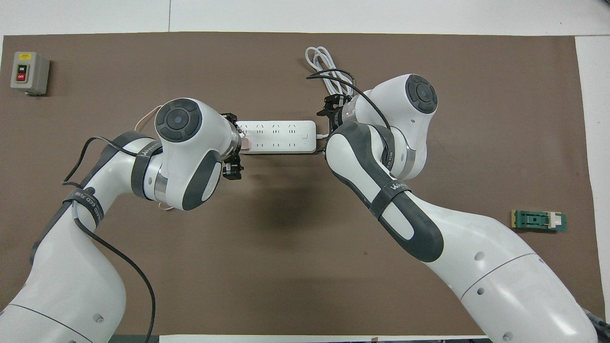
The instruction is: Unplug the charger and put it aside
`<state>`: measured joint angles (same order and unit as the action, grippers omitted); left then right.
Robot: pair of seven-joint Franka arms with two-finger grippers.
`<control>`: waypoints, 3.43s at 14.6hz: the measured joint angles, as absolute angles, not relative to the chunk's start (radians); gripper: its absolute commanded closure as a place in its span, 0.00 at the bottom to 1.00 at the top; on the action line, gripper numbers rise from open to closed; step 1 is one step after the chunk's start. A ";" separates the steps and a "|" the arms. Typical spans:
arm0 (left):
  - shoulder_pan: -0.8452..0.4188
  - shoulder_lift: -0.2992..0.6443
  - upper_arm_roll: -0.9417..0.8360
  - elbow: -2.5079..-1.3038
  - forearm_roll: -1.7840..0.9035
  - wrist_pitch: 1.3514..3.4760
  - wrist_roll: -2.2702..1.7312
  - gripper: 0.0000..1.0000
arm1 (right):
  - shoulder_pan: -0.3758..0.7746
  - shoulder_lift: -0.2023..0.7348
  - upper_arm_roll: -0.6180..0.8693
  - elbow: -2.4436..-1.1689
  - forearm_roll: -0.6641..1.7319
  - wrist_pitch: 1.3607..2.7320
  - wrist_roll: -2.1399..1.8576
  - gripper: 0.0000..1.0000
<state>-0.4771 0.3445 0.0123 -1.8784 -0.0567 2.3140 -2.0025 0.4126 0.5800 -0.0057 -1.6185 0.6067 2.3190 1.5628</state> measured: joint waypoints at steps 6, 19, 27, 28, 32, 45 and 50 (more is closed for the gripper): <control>-0.489 0.361 0.013 -1.846 -0.057 2.315 -2.020 0.07 | 0.406 0.652 -0.005 -1.517 0.651 2.254 1.507 0.00; -0.492 0.400 0.023 -1.773 -0.045 2.186 -2.021 0.07 | 0.408 0.691 0.001 -1.471 0.651 2.242 1.487 0.00; -0.489 0.453 0.027 -1.697 -0.043 2.147 -2.021 0.10 | 0.435 0.706 0.003 -1.475 0.651 2.266 1.458 0.00; -0.489 0.456 0.027 -1.697 -0.043 2.147 -2.021 0.12 | 0.434 0.709 0.002 -1.478 0.651 2.271 1.450 0.00; -0.489 0.458 0.027 -1.697 -0.043 2.144 -2.020 0.21 | 0.434 0.712 0.002 -1.482 0.651 2.279 1.444 0.66; -0.489 0.460 0.028 -1.693 -0.037 2.140 -1.977 1.00 | 0.434 0.704 0.003 -1.498 0.662 2.297 1.442 1.00; -0.489 0.460 0.027 -1.693 -0.036 2.140 -1.973 1.00 | 0.434 0.703 0.002 -1.499 0.668 2.297 1.442 1.00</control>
<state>-0.4891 0.4595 0.0275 -1.6931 -0.0364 2.1399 -1.9732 0.4337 0.7034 0.0022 -1.4991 0.6676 2.2975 1.4419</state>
